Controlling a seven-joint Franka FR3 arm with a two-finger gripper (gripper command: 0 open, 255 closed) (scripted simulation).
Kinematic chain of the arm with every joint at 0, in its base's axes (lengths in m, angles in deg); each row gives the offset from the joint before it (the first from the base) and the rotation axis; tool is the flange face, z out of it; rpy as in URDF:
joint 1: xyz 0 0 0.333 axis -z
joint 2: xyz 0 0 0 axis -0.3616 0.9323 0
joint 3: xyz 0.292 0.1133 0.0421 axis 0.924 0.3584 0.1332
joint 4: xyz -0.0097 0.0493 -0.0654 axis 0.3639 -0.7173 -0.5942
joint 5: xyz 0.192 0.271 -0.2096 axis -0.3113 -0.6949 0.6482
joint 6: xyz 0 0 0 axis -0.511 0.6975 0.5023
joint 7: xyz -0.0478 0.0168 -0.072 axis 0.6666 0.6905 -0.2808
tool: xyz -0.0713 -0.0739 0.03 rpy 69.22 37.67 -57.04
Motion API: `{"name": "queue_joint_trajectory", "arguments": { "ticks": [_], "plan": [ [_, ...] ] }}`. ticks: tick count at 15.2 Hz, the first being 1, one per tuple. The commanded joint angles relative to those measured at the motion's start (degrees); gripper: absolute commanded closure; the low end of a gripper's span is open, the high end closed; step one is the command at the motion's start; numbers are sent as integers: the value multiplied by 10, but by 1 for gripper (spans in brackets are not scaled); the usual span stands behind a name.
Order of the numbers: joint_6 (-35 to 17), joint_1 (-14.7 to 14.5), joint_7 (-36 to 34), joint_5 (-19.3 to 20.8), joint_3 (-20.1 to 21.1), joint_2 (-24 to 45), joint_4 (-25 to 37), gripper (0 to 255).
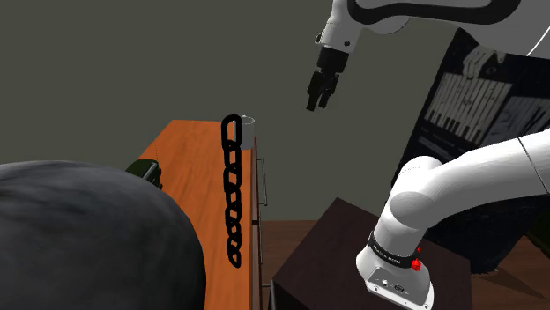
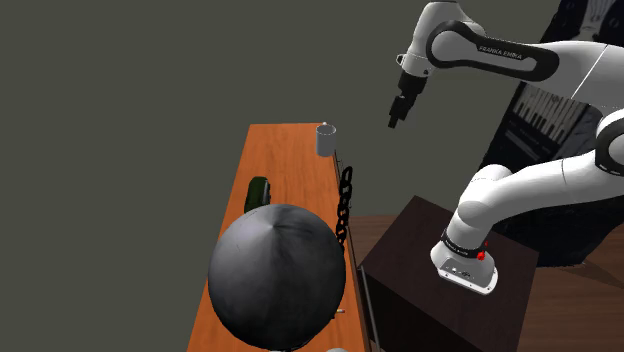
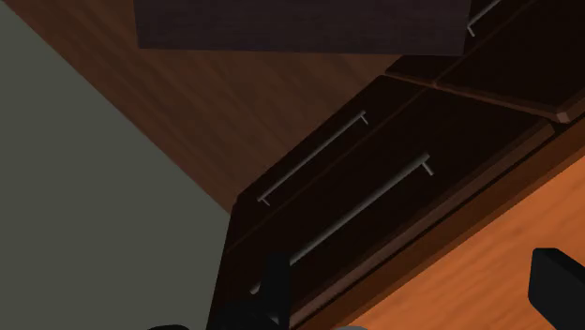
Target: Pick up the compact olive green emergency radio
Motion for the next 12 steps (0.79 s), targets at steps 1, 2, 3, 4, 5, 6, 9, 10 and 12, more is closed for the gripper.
{"name": "queue_joint_trajectory", "arguments": {
  "ticks": [1,2,3,4,5,6,9,10,12],
  "plan": [
    [0,0,0,0,0,0,0,0],
    [-4,-1,-23,-9,16,1,-3,0],
    [-9,-2,-45,-18,31,3,-5,0],
    [-14,-3,-68,-27,47,6,-7,0],
    [-19,-4,-90,-36,62,10,-7,0],
    [-25,-5,-113,-44,78,15,-6,0],
    [-42,-7,-179,-68,125,37,2,0],
    [-48,-7,-201,-75,140,46,6,0],
    [-61,-7,-245,-88,170,68,18,0]
  ]
}}
